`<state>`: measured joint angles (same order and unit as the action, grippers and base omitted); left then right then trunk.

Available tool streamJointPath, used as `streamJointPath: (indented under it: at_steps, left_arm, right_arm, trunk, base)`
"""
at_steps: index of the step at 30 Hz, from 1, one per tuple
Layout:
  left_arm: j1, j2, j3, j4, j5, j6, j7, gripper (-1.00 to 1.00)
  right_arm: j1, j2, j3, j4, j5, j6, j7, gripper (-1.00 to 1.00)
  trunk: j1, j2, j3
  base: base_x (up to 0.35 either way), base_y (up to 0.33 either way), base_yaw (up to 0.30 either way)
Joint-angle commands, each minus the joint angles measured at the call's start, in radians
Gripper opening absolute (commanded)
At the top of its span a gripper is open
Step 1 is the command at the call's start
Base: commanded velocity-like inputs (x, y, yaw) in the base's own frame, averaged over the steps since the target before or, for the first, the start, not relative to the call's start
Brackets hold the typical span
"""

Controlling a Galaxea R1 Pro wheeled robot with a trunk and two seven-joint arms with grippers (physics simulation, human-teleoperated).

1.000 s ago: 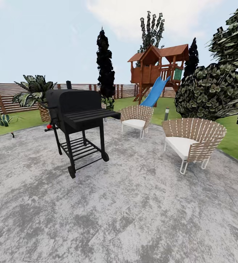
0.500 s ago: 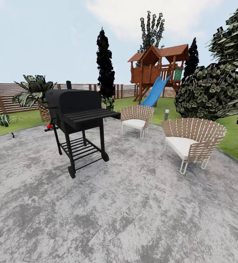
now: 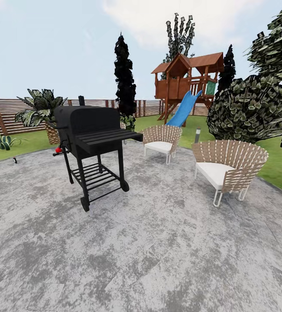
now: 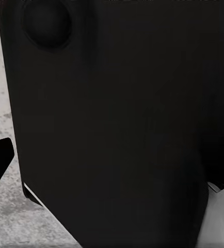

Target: In the garden, pick up the pesticide atomizer on the floor and spray pesticide onto both trees until each tree trunk is fully covered.

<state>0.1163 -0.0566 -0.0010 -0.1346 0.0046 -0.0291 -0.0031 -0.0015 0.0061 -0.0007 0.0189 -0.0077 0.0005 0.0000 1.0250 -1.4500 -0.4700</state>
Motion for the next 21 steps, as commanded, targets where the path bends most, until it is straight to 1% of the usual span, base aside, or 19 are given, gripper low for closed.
streamJointPath:
  at_steps: [1,7,12,14,15,16,18,20,21]
  left_arm:
    - [0.0,0.0,0.0,-0.001,0.0,0.0,0.0,1.0]
    - [0.0,-0.001,-0.001,-0.015,0.001,-0.001,-0.001,1.0]
    - [0.0,-0.001,-0.001,-0.108,0.003,0.0,-0.002,1.0]
    - [0.0,-0.001,-0.002,-0.132,0.003,0.0,-0.002,1.0]
    - [0.0,-0.001,-0.001,-0.159,0.003,0.002,-0.002,1.0]
    - [0.0,0.0,-0.001,-0.188,0.004,0.003,-0.002,1.0]
    - [0.0,0.001,0.0,-0.225,0.005,0.005,-0.002,1.0]
    - [0.0,0.002,0.003,-0.266,0.008,0.007,-0.002,1.0]
    - [0.0,0.002,0.006,-0.316,0.017,0.009,-0.002,1.0]
  right_arm:
    - [0.0,0.0,0.0,0.0,-0.001,-0.001,0.0,1.0]
    - [0.0,0.003,-0.001,-0.001,-0.001,-0.001,0.0,1.0]
    - [0.0,0.002,-0.001,-0.007,-0.001,-0.002,0.0,1.0]
    - [0.0,0.001,-0.001,-0.014,-0.001,-0.006,0.0,1.0]
    - [0.0,0.0,-0.002,-0.035,-0.001,-0.018,0.0,1.0]
    - [0.0,-0.001,-0.002,-0.077,-0.001,-0.036,0.0,1.0]
    - [0.0,-0.007,-0.001,-0.136,0.001,-0.058,0.001,1.0]
    - [0.0,-0.021,-0.001,-0.184,0.003,-0.074,0.0,1.0]
    - [0.0,-0.039,-0.002,-0.216,0.003,-0.084,0.0,1.0]
  trunk:
    - [0.0,0.0,0.0]
    - [0.0,0.0,0.0]
    - [0.0,0.0,0.0]
    - [0.0,0.0,0.0]
    - [0.0,0.0,0.0]
    - [0.0,0.0,0.0]
    - [0.0,0.0,0.0]
    - [0.0,0.0,0.0]
    - [0.0,0.0,0.0]
  base:
    - [0.0,0.0,0.0]
    - [0.0,0.0,0.0]
    - [0.0,0.0,0.0]
    - [0.0,0.0,0.0]
    - [0.0,0.0,0.0]
    - [0.0,0.0,0.0]
    - [0.0,0.0,0.0]
    - [0.0,0.0,0.0]
    - [0.0,0.0,0.0]
